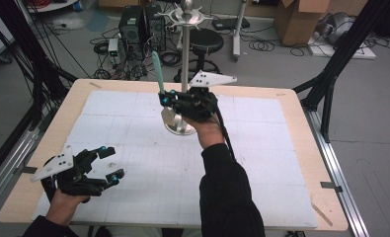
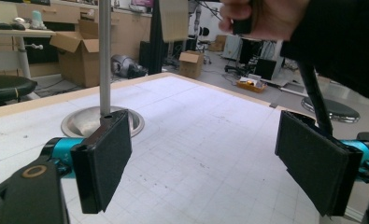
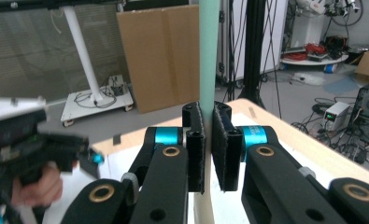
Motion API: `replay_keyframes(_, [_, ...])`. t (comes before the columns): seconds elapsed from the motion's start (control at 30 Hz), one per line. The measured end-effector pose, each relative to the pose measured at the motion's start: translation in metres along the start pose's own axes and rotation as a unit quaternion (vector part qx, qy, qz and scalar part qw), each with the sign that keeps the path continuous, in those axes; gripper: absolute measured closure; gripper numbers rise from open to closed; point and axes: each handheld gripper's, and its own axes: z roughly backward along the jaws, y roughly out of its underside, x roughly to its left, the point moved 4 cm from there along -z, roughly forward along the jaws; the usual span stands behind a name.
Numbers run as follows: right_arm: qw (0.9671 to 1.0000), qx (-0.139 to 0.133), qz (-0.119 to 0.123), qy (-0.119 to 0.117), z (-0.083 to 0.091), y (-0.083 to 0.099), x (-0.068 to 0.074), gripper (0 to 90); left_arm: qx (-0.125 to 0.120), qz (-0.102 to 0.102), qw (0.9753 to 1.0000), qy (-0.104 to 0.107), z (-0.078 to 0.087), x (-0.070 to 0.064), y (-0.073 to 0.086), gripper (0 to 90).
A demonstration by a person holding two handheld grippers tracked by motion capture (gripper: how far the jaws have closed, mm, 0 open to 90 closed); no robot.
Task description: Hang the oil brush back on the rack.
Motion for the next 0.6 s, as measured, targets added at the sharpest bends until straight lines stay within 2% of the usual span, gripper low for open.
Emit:
replay_keyframes(0.13, [0.9999,-0.007,-0.006,0.013,-0.002,-0.012,-0.008,84.6,-0.002,0.001,1.0000,-0.002,0.001,0.002,0.000,18.9])
replay_keyframes(0.27, [0.9991,-0.015,-0.027,0.029,-0.002,-0.023,-0.023,84.6,-0.004,0.004,1.0000,-0.008,0.002,0.005,0.000,18.9])
replay_keyframes(0.37, [0.9984,-0.022,-0.041,0.033,-0.002,-0.026,-0.031,84.6,-0.005,0.006,0.9999,-0.008,0.003,0.005,0.000,18.9])
replay_keyframes(0.6, [0.9979,-0.021,-0.048,0.037,-0.006,-0.032,-0.039,84.6,0.000,0.004,1.0000,-0.008,0.002,0.005,0.002,18.8])
